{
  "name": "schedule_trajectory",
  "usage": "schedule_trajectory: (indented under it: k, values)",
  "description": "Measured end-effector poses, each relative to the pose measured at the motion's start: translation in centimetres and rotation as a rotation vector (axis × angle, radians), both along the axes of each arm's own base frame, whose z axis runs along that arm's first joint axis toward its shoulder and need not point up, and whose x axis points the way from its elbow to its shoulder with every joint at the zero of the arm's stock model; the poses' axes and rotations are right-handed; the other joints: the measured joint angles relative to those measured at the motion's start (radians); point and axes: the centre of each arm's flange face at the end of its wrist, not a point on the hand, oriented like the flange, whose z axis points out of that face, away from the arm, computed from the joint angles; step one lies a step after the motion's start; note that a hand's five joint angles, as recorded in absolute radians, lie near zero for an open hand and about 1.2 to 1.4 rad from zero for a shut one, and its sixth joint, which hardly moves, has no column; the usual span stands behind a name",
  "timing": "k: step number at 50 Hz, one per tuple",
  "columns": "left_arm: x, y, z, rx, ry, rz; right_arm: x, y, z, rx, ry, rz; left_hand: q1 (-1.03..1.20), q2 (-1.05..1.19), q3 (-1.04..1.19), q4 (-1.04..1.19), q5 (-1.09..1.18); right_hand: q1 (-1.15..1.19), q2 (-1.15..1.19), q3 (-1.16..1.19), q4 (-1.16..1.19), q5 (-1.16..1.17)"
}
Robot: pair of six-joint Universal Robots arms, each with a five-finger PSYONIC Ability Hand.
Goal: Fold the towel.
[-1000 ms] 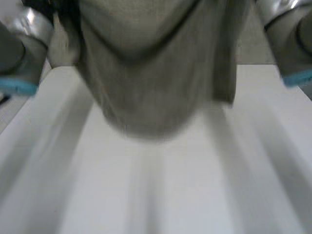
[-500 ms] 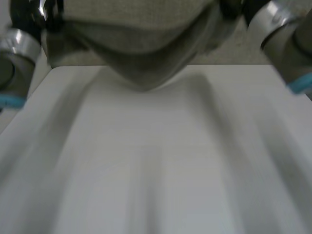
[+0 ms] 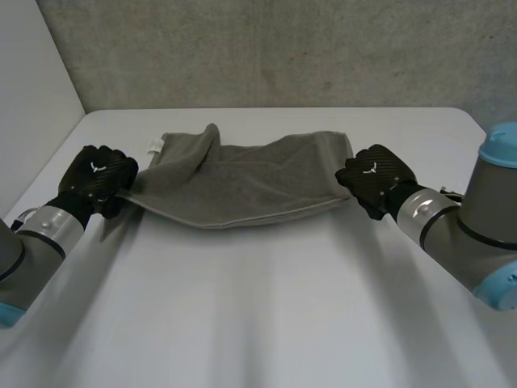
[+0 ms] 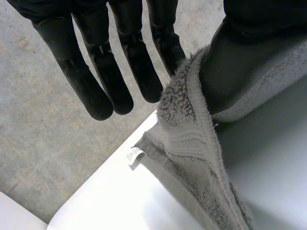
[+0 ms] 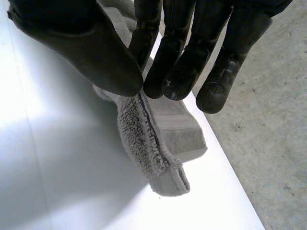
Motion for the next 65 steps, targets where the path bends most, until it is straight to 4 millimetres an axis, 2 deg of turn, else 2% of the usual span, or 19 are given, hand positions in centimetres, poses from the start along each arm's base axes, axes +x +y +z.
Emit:
schedule_trajectory:
  k: [12,17,21,24,28,32,37,45,53,61,65]
  values:
    - [0.4,2.6,2.1,-0.033,0.0,0.015,-3.8,1.4,1.1,0.06,-0.114,-0.171,0.0,0.0,0.0,0.0,0.0,0.0,0.0,0.0,0.0,0.0]
    - [0.7,4.4,4.5,-0.096,-0.004,0.025,-5.2,1.9,3.8,-0.017,-0.159,-0.227,0.0,0.0,0.0,0.0,0.0,0.0,0.0,0.0,0.0,0.004]
    - [0.9,5.9,6.6,-0.142,-0.006,0.032,-5.9,2.8,7.1,-0.114,-0.19,-0.241,0.0,0.0,0.0,0.0,0.0,0.0,0.0,0.0,0.0,0.004]
    - [1.0,6.9,7.7,-0.147,-0.007,0.033,-6.2,3.5,9.0,-0.16,-0.203,-0.241,0.0,0.0,0.0,0.0,0.0,0.0,0.0,0.0,0.0,0.004]
    - [1.0,7.9,8.6,-0.125,-0.008,0.031,-6.6,4.4,10.6,-0.171,-0.201,-0.242,0.0,0.0,0.0,0.0,0.0,0.0,0.004,0.0,0.0,0.011]
    - [1.0,8.5,8.6,-0.087,-0.009,0.029,-6.8,5.1,10.8,-0.124,-0.179,-0.243,0.0,0.0,0.0,0.0,0.0,0.0,0.009,0.0,0.0,0.013]
    - [0.9,8.6,7.9,-0.044,-0.011,0.022,-6.9,5.3,10.1,-0.055,-0.142,-0.243,0.0,0.0,0.0,0.0,0.0,0.0,0.009,0.0,0.0,0.013]
    - [0.7,6.5,5.4,0.018,-0.053,0.011,-6.4,3.1,7.6,0.015,-0.056,-0.232,0.0,0.0,0.0,0.0,0.0,0.0,0.009,0.0,0.0,0.013]
    - [-0.5,1.8,2.6,0.008,-0.18,-0.045,-5.3,-1.5,4.7,0.045,0.01,-0.212,0.0,0.0,0.0,0.0,0.001,0.0,0.009,0.0,0.0,0.013]
    - [-3.4,-3.8,0.0,-0.039,-0.226,-0.123,-3.5,-6.9,2.2,0.029,0.021,-0.201,0.0,0.0,0.001,0.0,0.005,0.0,0.009,0.0,0.0,0.014]
    - [-4.5,-5.9,-0.9,-0.059,-0.22,-0.139,-2.3,-8.6,1.1,0.013,0.012,-0.189,0.0,0.0,0.001,0.0,0.005,0.0,0.009,0.0,0.0,0.016]
